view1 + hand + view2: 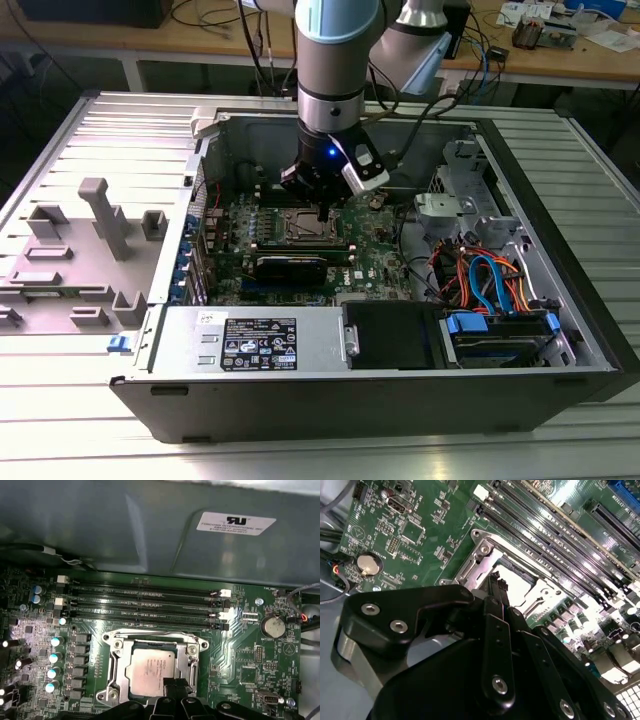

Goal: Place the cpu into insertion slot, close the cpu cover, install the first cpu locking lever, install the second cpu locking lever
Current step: 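Install the second cpu locking lever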

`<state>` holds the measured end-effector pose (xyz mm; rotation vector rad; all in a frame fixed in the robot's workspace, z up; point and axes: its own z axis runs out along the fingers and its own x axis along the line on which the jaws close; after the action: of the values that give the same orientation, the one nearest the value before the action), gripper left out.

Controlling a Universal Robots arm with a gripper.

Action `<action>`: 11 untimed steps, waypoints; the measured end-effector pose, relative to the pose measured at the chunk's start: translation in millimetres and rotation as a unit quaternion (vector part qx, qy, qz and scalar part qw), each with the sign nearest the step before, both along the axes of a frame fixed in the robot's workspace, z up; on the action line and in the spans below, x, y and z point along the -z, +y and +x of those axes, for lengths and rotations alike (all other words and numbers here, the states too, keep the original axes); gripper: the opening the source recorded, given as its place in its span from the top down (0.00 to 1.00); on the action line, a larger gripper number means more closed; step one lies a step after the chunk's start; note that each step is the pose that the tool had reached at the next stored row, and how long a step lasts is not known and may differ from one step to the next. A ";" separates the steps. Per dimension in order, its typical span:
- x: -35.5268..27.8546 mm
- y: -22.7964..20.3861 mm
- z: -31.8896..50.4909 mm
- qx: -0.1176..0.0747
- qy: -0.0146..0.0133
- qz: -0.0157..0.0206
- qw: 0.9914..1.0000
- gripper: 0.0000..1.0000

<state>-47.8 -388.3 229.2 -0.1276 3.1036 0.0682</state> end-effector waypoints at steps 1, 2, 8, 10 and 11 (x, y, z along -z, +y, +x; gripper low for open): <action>0.0 0.0 0.0 0.000 0.000 0.000 1.000 0.89; 0.0 -0.1 0.0 0.000 0.000 0.000 1.000 0.89; -1.0 -1.8 0.0 0.000 0.000 0.000 1.000 0.89; -1.0 -1.8 0.0 0.000 0.000 0.000 1.000 0.89; -1.0 -1.8 0.1 0.000 0.000 0.000 1.000 0.89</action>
<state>-47.8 -390.1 230.1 -0.1279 3.1037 0.0668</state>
